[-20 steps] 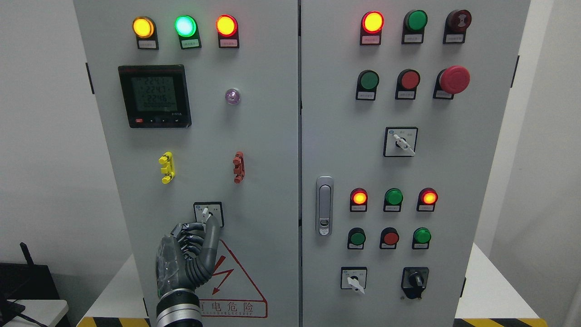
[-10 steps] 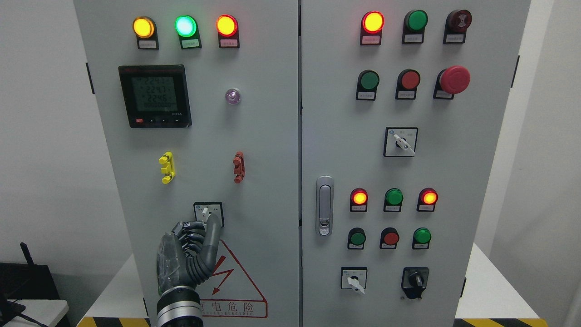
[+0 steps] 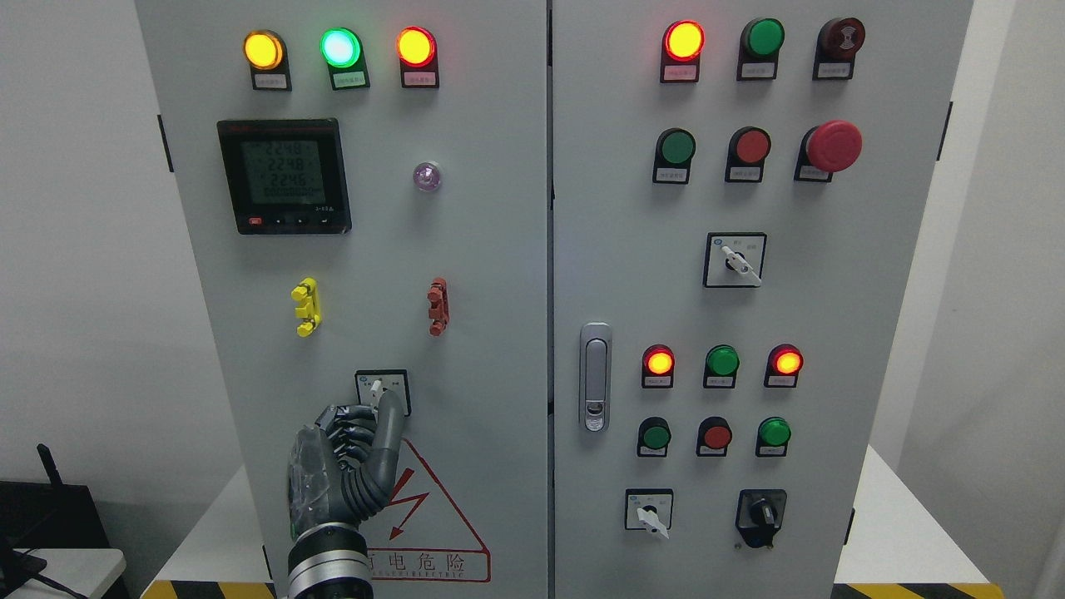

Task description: Turn on light switch 1

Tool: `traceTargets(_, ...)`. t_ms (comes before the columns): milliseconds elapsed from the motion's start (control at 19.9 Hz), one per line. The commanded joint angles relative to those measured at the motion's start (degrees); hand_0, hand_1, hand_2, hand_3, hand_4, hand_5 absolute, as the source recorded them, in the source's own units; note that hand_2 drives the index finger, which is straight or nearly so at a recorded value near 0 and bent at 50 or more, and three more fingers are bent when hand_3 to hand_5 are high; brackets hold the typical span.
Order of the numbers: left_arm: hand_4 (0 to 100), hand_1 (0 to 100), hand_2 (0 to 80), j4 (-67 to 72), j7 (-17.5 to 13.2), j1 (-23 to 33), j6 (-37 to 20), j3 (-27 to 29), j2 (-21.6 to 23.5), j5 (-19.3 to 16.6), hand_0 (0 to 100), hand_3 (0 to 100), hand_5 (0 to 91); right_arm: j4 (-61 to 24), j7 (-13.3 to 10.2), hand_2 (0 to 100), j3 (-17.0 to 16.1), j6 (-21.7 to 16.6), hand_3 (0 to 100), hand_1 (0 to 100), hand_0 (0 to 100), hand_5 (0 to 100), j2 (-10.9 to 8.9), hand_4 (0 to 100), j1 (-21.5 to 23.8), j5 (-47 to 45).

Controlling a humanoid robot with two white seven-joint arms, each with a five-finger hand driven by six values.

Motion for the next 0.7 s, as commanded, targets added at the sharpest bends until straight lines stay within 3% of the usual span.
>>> traceTargets(0,84,27,43.6,0.2,0.0,0.0,0.0,0.0,0.0,0.0,35,78,88.4,0.0,0.0,0,1.0,0.0,0,39,12,0,0.03,0,0.0,-1.4)
traceTargets(652,84,23,43.5,0.3,-0.4,-0.4,0.7,-0.1,0.1,0.0,41,78,88.3,0.0,0.0,0,1.0,-0.1,0,39,12,0,0.03,0,0.0,-1.4)
